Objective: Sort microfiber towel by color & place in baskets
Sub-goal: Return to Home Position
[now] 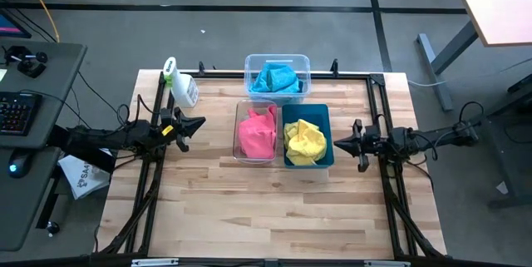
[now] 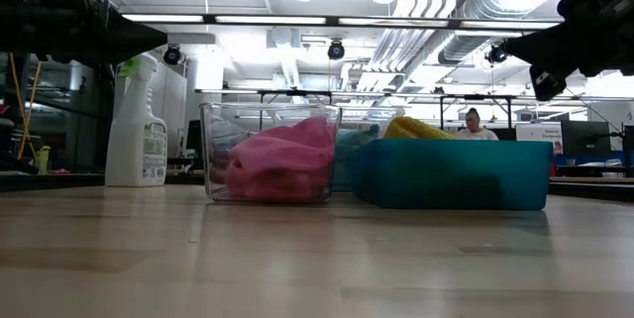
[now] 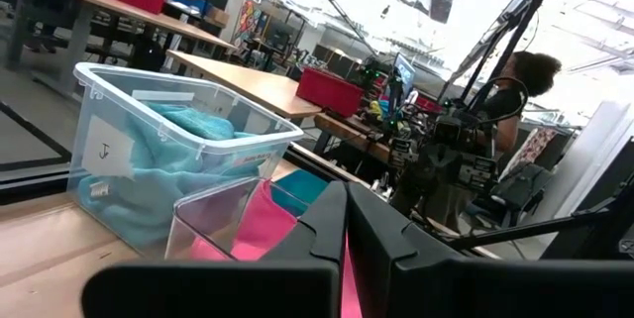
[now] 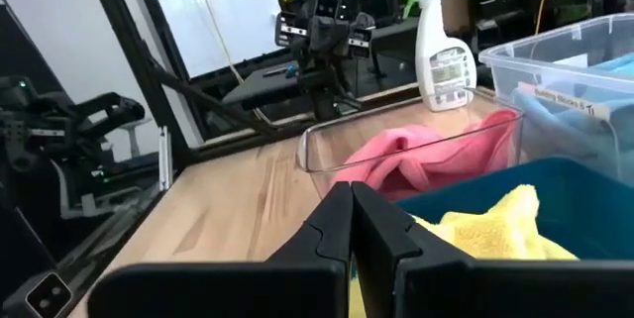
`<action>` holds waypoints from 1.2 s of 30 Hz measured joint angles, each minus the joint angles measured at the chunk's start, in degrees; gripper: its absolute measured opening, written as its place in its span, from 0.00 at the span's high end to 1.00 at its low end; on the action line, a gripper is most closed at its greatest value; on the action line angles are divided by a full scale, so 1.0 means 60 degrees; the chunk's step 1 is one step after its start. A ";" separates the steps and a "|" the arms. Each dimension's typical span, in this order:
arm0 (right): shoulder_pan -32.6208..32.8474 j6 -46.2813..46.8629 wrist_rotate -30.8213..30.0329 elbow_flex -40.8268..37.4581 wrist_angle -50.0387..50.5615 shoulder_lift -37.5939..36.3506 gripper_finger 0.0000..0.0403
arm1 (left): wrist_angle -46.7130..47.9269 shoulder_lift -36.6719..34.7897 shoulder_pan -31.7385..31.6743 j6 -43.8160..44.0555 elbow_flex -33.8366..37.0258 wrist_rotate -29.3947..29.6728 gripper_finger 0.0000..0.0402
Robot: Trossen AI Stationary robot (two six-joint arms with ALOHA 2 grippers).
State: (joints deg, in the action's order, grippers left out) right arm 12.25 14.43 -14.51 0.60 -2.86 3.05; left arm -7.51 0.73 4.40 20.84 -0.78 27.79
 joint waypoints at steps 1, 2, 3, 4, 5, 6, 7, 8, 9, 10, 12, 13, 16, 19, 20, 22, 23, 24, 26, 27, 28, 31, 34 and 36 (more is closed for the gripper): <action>0.0000 0.0045 0.0000 0.0001 0.0001 0.0010 1.00 | 0.0000 0.0000 0.0000 0.0000 0.0000 0.0000 1.00; 0.0000 0.0098 0.0006 0.0001 0.0001 0.0010 1.00 | 0.0000 0.0000 0.0000 0.0000 0.0000 0.0000 1.00; 0.0000 0.0105 0.0006 0.0001 0.0005 0.0010 1.00 | -0.0003 0.0000 0.0000 0.0000 0.0000 0.0000 1.00; 0.0000 0.0089 0.0006 0.0001 0.0006 0.0010 1.00 | -0.0001 0.0000 0.0000 0.0000 0.0000 0.0000 1.00; 0.0000 0.0089 0.0006 0.0005 0.0009 0.0010 1.00 | 0.0000 0.0000 0.0000 0.0000 0.0000 0.0000 1.00; 0.0000 0.0089 0.0006 0.0005 0.0013 0.0010 1.00 | 0.0000 0.0000 0.0000 0.0003 0.0000 0.0000 1.00; 0.0000 0.0089 0.0006 0.0005 0.0016 0.0010 1.00 | -0.0004 0.0000 0.0000 0.0000 0.0000 0.0000 1.00; 0.0000 0.0089 0.0006 0.0005 0.0016 0.0010 1.00 | 0.0000 0.0000 0.0000 0.0000 0.0000 0.0000 1.00; 0.0000 0.0089 0.0009 0.0005 0.0019 0.0010 1.00 | -0.0001 0.0000 0.0000 0.0000 0.0000 0.0000 1.00; 0.0000 0.0089 0.0006 0.0005 0.0020 0.0010 1.00 | -0.0001 0.0000 0.0000 0.0001 0.0000 0.0000 1.00; 0.0000 0.0089 0.0009 0.0008 0.0023 0.0010 1.00 | 0.0000 0.0000 0.0000 0.0000 0.0000 0.0000 1.00; 0.0000 0.0089 0.0009 0.0008 0.0026 0.0010 1.00 | 0.0000 0.0000 0.0000 0.0003 0.0000 0.0000 1.00; 0.0000 0.0089 0.0013 0.0011 0.0034 0.0010 1.00 | 0.0000 0.0000 0.0000 0.0003 0.0000 0.0000 1.00; 0.0000 0.0089 0.0017 0.0012 0.0041 0.0010 1.00 | -0.0004 0.0000 0.0000 0.0000 0.0000 0.0000 1.00; 0.0000 0.0089 0.0017 0.0012 0.0041 0.0010 1.00 | -0.0003 0.0000 0.0000 0.0000 0.0000 0.0000 1.00; 0.0000 0.0089 0.0017 0.0012 0.0041 0.0010 1.00 | 0.0000 0.0000 0.0000 0.0000 0.0000 0.0000 1.00; 0.0000 0.0089 0.0017 0.0012 0.0041 0.0010 1.00 | -0.0003 0.0000 0.0000 0.0003 0.0000 0.0000 1.00; 0.0000 0.0089 0.0017 0.0012 0.0045 0.0010 1.00 | -0.0003 0.0000 0.0000 0.0001 0.0000 0.0000 1.00; 0.0000 0.0089 0.0017 0.0016 0.0045 0.0010 1.00 | -0.0004 0.0000 0.0000 0.0000 0.0000 0.0000 1.00; 0.0000 0.0089 0.0017 0.0016 0.0045 0.0010 1.00 | -0.0002 0.0000 0.0000 0.0000 0.0000 0.0000 1.00; 0.0000 0.0089 0.0017 0.0016 0.0045 0.0010 1.00 | -0.0004 0.0000 0.0000 0.0000 0.0000 0.0000 1.00; 0.0000 0.0089 0.0017 0.0016 0.0045 0.0010 1.00 | -0.0004 0.0000 0.0000 0.0007 0.0000 0.0000 1.00; 0.0000 0.0089 0.0017 0.0016 0.0045 0.0010 1.00 | 0.0184 0.0000 0.0007 0.0118 0.0000 -0.0281 1.00; 0.0000 0.0089 0.0017 0.0016 0.0045 0.0010 1.00 | 0.0572 0.0004 0.0019 -0.0117 0.0001 -0.1092 1.00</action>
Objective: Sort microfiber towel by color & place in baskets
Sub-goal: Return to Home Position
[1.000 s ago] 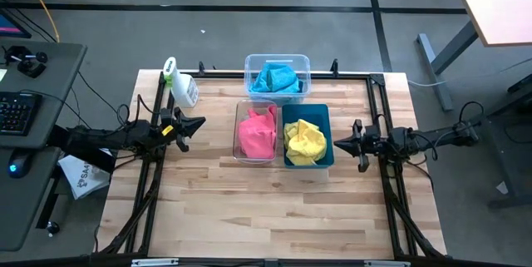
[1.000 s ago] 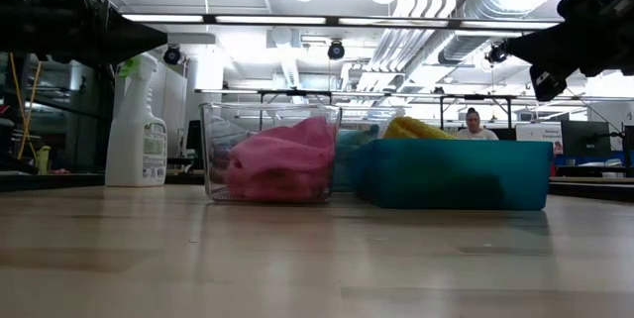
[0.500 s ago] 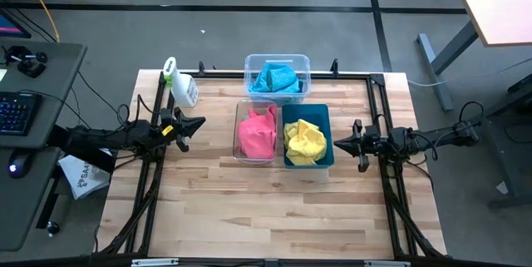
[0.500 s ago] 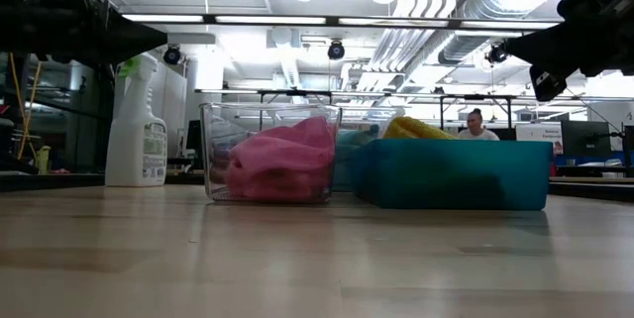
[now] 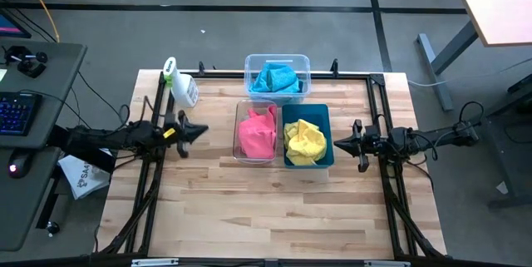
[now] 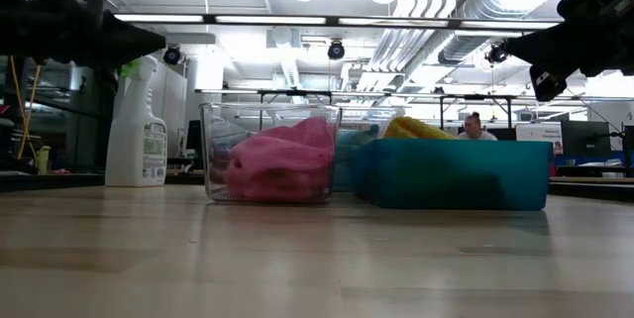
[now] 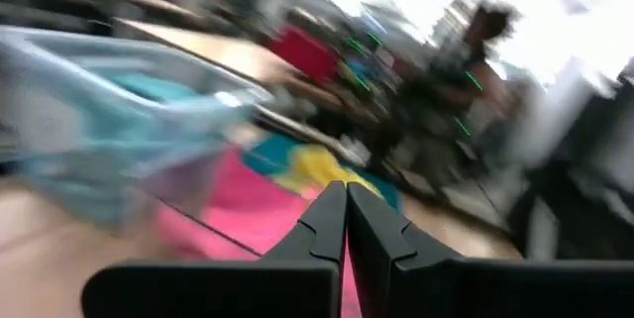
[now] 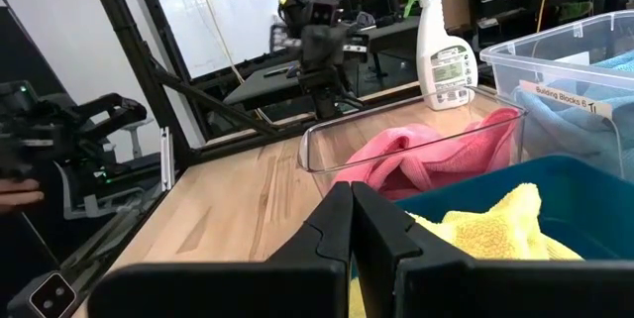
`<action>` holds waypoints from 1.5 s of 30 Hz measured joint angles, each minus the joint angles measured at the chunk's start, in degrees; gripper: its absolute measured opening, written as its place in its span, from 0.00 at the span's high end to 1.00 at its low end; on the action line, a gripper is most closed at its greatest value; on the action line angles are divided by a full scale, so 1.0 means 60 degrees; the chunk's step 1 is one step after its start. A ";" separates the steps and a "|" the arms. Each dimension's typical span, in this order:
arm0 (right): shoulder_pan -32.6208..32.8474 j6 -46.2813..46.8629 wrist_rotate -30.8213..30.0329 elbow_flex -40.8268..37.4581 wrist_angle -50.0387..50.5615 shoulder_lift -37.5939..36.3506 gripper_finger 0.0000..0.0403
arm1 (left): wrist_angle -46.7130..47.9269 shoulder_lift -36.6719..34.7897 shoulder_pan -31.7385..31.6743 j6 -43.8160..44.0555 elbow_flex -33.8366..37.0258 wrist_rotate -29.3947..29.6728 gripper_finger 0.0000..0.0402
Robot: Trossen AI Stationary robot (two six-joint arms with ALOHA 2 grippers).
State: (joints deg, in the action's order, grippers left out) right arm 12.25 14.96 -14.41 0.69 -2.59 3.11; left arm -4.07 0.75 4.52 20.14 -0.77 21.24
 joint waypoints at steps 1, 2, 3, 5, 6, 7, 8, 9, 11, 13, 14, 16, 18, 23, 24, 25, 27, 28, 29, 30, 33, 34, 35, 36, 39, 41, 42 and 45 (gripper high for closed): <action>0.0000 0.0000 -0.0001 0.0000 0.0000 0.0000 1.00 | 0.0164 0.0000 0.0006 -0.0237 0.0003 -0.0570 1.00; 0.0000 0.0000 -0.0001 0.0000 0.0000 0.0000 1.00 | 0.0245 -0.0003 0.0006 -0.0564 0.0003 -0.1187 1.00; 0.0000 0.0000 0.0002 0.0000 0.0000 0.0000 1.00 | 0.0273 -0.0004 0.0006 -0.0954 0.0003 -0.1764 1.00; 0.0000 0.0000 0.0003 0.0000 0.0000 0.0000 1.00 | 0.0261 -0.0004 0.0006 -0.1763 0.0003 -0.2747 1.00; 0.0000 0.0000 0.0003 0.0000 0.0000 0.0000 1.00 | 0.0228 -0.0004 0.0006 -0.2153 0.0003 -0.3093 1.00; 0.0000 0.0000 -0.0001 0.0000 0.0000 0.0000 1.00 | 0.0209 -0.0004 0.0006 -0.2444 0.0003 -0.3327 1.00; 0.0000 0.0000 0.0003 0.0000 0.0000 0.0000 1.00 | 0.0221 -0.0004 0.0006 -0.2619 0.0003 -0.3426 1.00; 0.0000 0.0000 0.0003 0.0000 0.0000 0.0000 1.00 | 0.0256 -0.0004 0.0006 -0.2678 0.0003 -0.3428 1.00; 0.0000 0.0000 0.0003 0.0000 0.0000 0.0000 1.00 | 0.0328 -0.0004 0.0006 -0.2565 0.0003 -0.3381 1.00; 0.0001 0.0000 0.0003 0.0000 0.0000 0.0000 1.00 | 0.0407 -0.0004 0.0006 -0.2296 0.0003 -0.3364 1.00; 0.0000 0.0000 0.0003 0.0000 0.0000 0.0000 1.00 | 0.0462 -0.0004 0.0006 -0.2202 0.0003 -0.3358 1.00; 0.0000 0.0000 0.0003 0.0004 0.0000 0.0000 1.00 | 0.0461 -0.0004 0.0006 -0.2125 0.0003 -0.3359 1.00; 0.0002 0.0000 0.0003 0.0004 0.0000 0.0000 1.00 | 0.0477 -0.0004 0.0006 -0.2129 0.0003 -0.3358 1.00; 0.0000 0.0000 0.0003 0.0004 0.0004 0.0000 1.00 | 0.0488 -0.0004 0.0006 -0.2130 0.0003 -0.3357 1.00; 0.0000 0.0000 0.0001 0.0004 0.0004 0.0000 1.00 | 0.0488 -0.0004 0.0006 -0.2130 0.0003 -0.3356 1.00; 0.0003 0.0000 -0.0001 0.0004 0.0004 0.0000 1.00 | 0.0486 -0.0004 0.0006 -0.2130 0.0003 -0.3357 1.00; 0.0002 0.0000 0.0003 0.0006 0.0004 0.0000 1.00 | 0.0488 -0.0004 0.0006 -0.2130 0.0003 -0.3356 1.00; 0.0000 0.0000 0.0003 0.0007 0.0004 0.0000 1.00 | 0.0488 -0.0004 0.0006 -0.2133 0.0003 -0.3357 1.00; 0.0000 0.0000 0.0001 0.0007 0.0004 0.0000 1.00 | 0.0488 -0.0004 0.0006 -0.2134 0.0003 -0.3359 1.00; 0.0004 0.0000 -0.0001 0.0007 0.0004 0.0000 1.00 | 0.0488 -0.0004 0.0006 -0.2130 0.0003 -0.3359 1.00; 0.0002 -0.0002 0.0003 0.0007 0.0004 0.0000 1.00 | 0.0488 -0.0004 0.0006 -0.2132 0.0003 -0.3356 1.00; 0.0003 0.0000 0.0002 0.0007 0.0004 0.0000 1.00 | 0.0488 -0.0004 0.0006 -0.2134 0.0003 -0.3356 1.00; 0.0004 0.0000 0.0002 0.0007 0.0004 0.0001 1.00 | 0.0488 -0.0004 0.0006 -0.2134 0.0003 -0.3356 1.00; 0.0003 0.0000 0.0000 0.0007 0.0004 0.0000 1.00 | 0.0488 -0.0004 0.0006 -0.2134 0.0003 -0.3356 1.00; 0.0000 0.0000 0.0003 0.0007 0.0004 0.0004 1.00 | 0.0491 -0.0004 0.0006 -0.2134 0.0003 -0.3356 1.00; 0.0001 0.0000 0.0002 0.0007 0.0004 0.0000 1.00 | 0.0491 -0.0004 0.0006 -0.2134 0.0003 -0.3356 1.00; 0.0001 0.0000 0.0003 0.0007 0.0004 0.0001 1.00 | 0.0491 -0.0004 0.0006 -0.2134 0.0003 -0.3356 1.00; 0.0003 0.0000 0.0002 0.0007 0.0004 0.0001 1.00 | 0.0491 -0.0004 0.0006 -0.2137 0.0003 -0.3356 1.00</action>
